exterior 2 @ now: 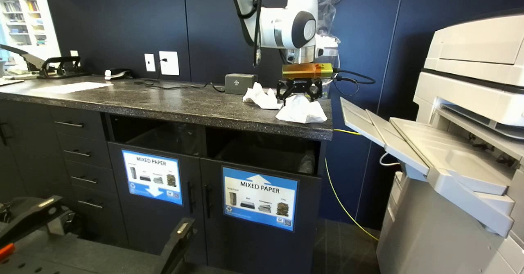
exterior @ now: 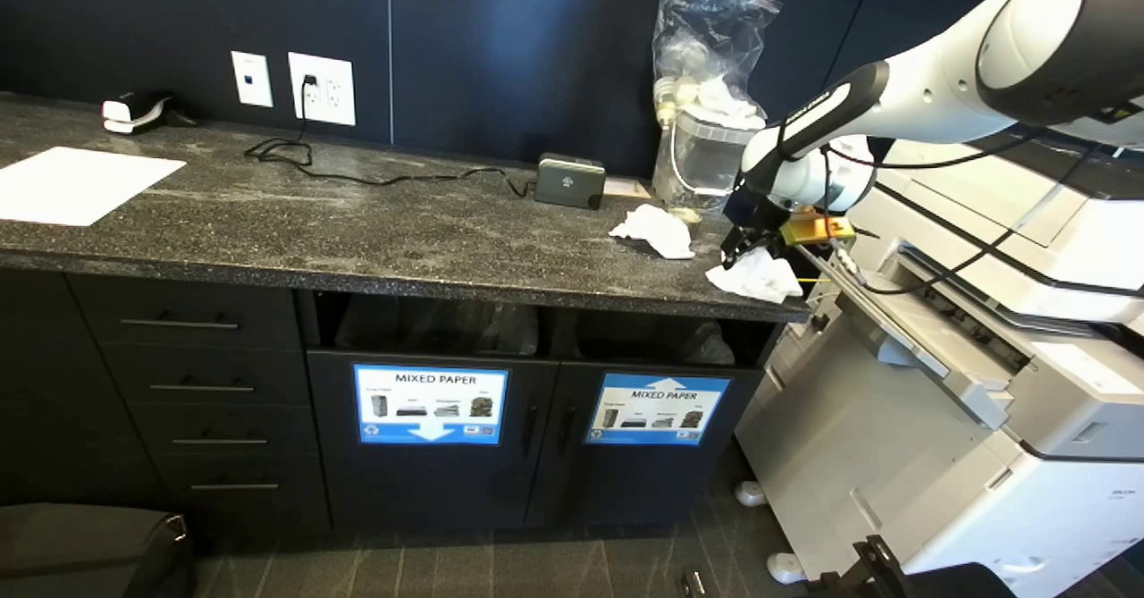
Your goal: Put the right and left white pieces of paper in the right bin respectively
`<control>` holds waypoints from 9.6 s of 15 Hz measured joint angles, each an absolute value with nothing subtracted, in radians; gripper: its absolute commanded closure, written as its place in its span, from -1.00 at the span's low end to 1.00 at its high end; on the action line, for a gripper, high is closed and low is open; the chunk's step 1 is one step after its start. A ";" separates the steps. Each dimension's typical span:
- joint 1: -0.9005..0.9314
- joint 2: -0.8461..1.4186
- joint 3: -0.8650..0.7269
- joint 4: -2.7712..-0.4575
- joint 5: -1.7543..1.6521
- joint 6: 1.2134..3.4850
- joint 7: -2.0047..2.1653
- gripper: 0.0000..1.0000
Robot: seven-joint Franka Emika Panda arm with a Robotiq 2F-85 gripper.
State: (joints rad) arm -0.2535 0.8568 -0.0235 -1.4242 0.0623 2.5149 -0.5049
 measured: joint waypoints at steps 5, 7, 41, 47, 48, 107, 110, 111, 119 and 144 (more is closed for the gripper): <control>-0.261 0.886 -0.023 -1.378 0.062 2.475 -0.496 -0.31; -0.261 0.893 -0.023 -1.364 0.062 2.465 -0.494 0.03; -0.249 0.505 -0.010 -2.065 0.018 2.516 -0.463 0.66; -0.290 0.398 0.083 -2.419 0.093 2.826 -0.545 0.69; -0.311 0.389 0.117 -2.467 0.119 2.876 -0.569 0.69; -0.279 1.432 0.090 -1.655 -0.395 4.138 0.043 0.71; -0.248 1.482 0.090 -1.577 -0.344 4.149 0.044 0.71; -0.238 1.490 0.090 -1.562 -0.326 4.154 0.044 0.72; -0.160 1.483 0.089 -1.475 -0.239 4.194 0.051 0.72; -0.063 1.485 0.045 -1.486 -0.161 4.194 0.056 0.77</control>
